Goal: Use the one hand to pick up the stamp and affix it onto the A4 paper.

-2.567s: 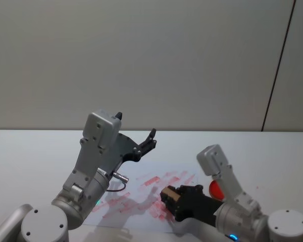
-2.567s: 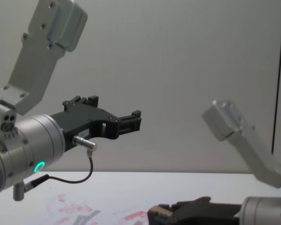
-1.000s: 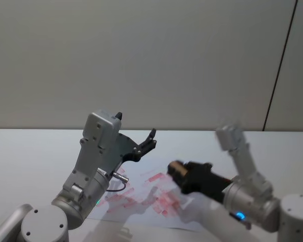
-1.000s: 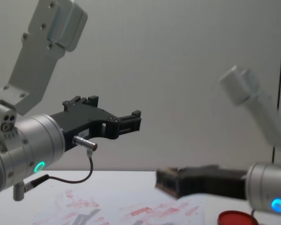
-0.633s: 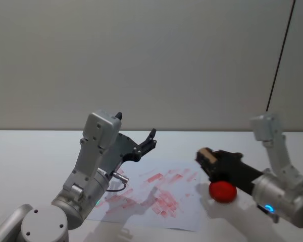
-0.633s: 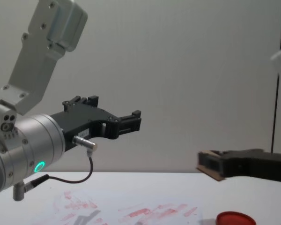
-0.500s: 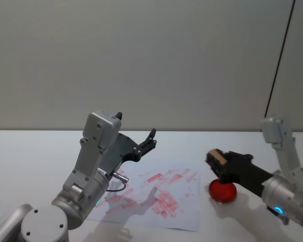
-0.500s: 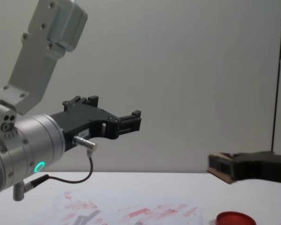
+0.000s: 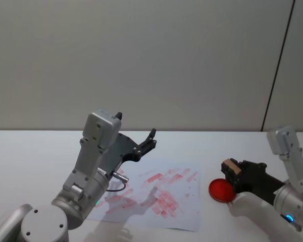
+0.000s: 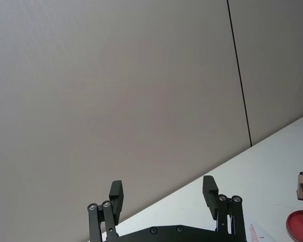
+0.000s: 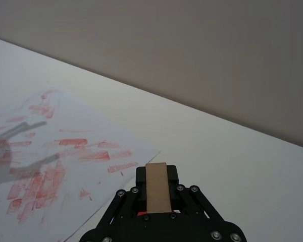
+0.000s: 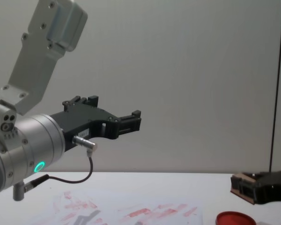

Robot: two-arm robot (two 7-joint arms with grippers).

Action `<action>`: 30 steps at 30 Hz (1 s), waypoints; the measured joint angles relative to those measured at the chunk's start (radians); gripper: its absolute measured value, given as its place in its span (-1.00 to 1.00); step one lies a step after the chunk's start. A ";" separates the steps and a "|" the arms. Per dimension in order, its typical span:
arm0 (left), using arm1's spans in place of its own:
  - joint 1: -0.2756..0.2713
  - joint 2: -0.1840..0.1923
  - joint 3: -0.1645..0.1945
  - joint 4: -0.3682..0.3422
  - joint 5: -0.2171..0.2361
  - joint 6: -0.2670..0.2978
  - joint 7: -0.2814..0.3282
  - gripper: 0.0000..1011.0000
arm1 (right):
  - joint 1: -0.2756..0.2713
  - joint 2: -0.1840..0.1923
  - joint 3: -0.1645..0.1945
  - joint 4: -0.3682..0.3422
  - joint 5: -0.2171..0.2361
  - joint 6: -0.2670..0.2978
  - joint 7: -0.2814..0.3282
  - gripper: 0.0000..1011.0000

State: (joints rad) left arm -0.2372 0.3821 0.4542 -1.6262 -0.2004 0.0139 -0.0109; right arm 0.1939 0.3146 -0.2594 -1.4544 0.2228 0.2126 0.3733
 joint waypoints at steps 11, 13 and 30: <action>0.000 0.000 0.000 0.000 0.000 0.000 0.000 0.98 | 0.023 -0.015 -0.015 0.066 -0.037 -0.020 0.001 -0.57; 0.000 0.000 0.000 0.000 0.000 0.000 0.000 0.98 | 0.027 -0.018 -0.017 0.076 -0.041 -0.022 0.001 -0.57; 0.000 0.000 0.000 0.000 0.000 0.000 0.000 0.98 | 0.040 -0.028 -0.026 0.111 -0.059 -0.034 -0.002 0.35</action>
State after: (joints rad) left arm -0.2372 0.3821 0.4542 -1.6262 -0.2004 0.0139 -0.0110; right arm 0.2341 0.2862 -0.2852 -1.3433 0.1641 0.1790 0.3718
